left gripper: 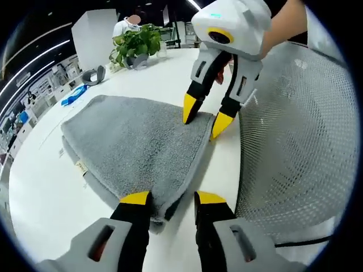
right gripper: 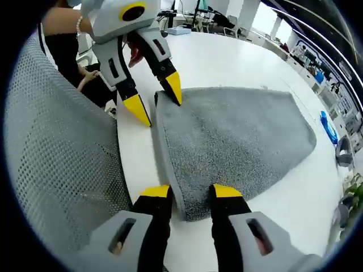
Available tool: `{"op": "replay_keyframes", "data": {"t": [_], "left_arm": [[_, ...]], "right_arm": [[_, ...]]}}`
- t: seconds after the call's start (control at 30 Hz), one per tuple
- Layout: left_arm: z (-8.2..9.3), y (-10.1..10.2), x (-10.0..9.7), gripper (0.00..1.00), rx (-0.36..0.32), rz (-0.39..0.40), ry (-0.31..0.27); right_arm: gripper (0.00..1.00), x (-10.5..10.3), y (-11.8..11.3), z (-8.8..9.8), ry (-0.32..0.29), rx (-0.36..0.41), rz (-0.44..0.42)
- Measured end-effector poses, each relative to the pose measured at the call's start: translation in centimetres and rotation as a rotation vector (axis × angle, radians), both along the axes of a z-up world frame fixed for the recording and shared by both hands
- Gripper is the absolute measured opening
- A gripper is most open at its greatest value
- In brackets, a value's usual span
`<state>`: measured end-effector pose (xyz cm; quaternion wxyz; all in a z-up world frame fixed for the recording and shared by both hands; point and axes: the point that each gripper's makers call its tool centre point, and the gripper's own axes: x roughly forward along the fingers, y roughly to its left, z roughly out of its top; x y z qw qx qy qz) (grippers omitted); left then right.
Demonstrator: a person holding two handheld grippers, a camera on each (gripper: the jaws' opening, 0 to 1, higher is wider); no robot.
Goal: Fold the towel on the table until its edges align and the towel forms a compact rectangular stack.
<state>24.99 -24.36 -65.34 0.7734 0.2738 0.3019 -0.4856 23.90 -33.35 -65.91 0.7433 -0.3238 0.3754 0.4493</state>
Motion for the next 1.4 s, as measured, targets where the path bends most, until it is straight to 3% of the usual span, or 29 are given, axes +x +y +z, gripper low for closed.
{"op": "replay_keyframes", "data": {"t": [0.13,0.53,0.8,0.9,1.4], "left_arm": [[-0.2,0.0,0.3,0.24,0.025,0.066,-0.019],[-0.3,-0.6,0.4,0.18,0.052,0.119,-0.041],[-0.2,-0.6,0.1,0.14,0.093,0.126,-0.070],[-0.1,-0.5,0.2,0.10,0.138,0.098,-0.113],[-0.2,-0.5,0.1,0.09,0.185,0.097,-0.061]], "right_arm": [[0.25,0.0,-0.1,0.0,-0.001,0.019,-0.025],[0.14,0.8,-0.4,-0.5,-0.027,-0.039,-0.069],[0.11,0.9,-0.4,-0.4,-0.053,-0.047,-0.082],[0.10,1.0,-0.4,-0.5,-0.055,-0.058,-0.085],[0.09,1.0,-0.5,-0.2,-0.042,-0.075,-0.081]]}}
